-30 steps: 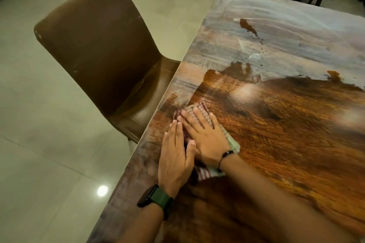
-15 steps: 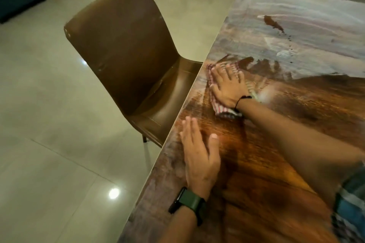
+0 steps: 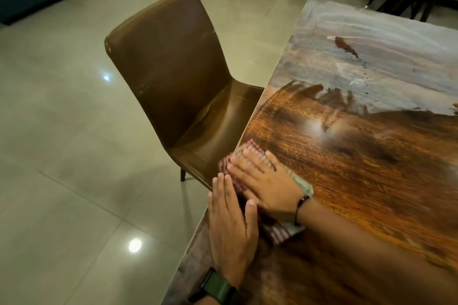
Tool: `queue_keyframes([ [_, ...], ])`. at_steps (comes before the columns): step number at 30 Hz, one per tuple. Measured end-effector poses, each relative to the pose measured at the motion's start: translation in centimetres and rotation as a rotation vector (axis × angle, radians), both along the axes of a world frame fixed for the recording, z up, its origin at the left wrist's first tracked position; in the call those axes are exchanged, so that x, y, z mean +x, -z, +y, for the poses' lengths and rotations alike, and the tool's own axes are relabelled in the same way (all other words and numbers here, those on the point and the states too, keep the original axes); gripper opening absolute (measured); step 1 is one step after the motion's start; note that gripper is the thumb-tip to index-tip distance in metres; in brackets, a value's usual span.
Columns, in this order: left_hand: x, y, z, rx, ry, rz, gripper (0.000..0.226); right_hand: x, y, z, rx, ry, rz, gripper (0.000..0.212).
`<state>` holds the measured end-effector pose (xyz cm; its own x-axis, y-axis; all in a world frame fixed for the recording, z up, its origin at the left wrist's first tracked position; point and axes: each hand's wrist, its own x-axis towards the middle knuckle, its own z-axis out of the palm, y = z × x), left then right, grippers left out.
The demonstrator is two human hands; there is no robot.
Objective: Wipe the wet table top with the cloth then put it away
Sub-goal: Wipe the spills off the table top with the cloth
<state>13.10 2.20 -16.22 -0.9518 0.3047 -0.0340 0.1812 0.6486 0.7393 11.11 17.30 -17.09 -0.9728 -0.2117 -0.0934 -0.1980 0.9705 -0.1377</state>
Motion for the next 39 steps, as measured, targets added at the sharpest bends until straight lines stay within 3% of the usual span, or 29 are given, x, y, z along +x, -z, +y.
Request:
queue_keyframes([
  [5,0.2,0.7,0.2,-0.003,-0.011,0.036,0.08,-10.0,0.1,6.5,0.057,0.299,-0.039,0.066],
  [10,-0.3,0.6,0.2,-0.014,0.019,0.002,0.082,-15.7,0.4,10.5,0.017,0.608,-0.073,0.057],
  [15,-0.1,0.1,-0.1,0.253,-0.022,-0.07,0.082,-10.1,-0.4,4.8,0.056,0.517,-0.075,0.057],
  [18,0.1,-0.8,-0.9,0.41,-0.037,-0.227,0.077,-3.6,-0.5,-0.9,0.069,0.377,-0.084,0.065],
  [21,-0.8,-1.5,-2.0,0.476,0.02,-0.391,0.079,2.7,-0.2,-5.8,0.08,0.345,0.041,0.059],
  [25,-1.3,-2.0,-3.3,0.374,0.19,-0.478,0.069,9.2,0.6,-11.1,0.09,0.393,0.121,0.064],
  [29,-0.8,-2.2,-4.2,0.197,0.317,-0.315,0.054,10.1,0.8,-11.8,0.118,0.455,0.081,0.065],
  [34,-0.2,-2.1,-3.9,0.019,0.343,-0.172,0.069,7.2,1.1,-9.3,0.099,0.556,-0.032,0.06],
  [39,-0.5,-0.7,-2.8,-0.149,0.402,-0.136,0.08,-1.1,-0.4,-3.4,-0.042,0.703,-0.041,0.063],
])
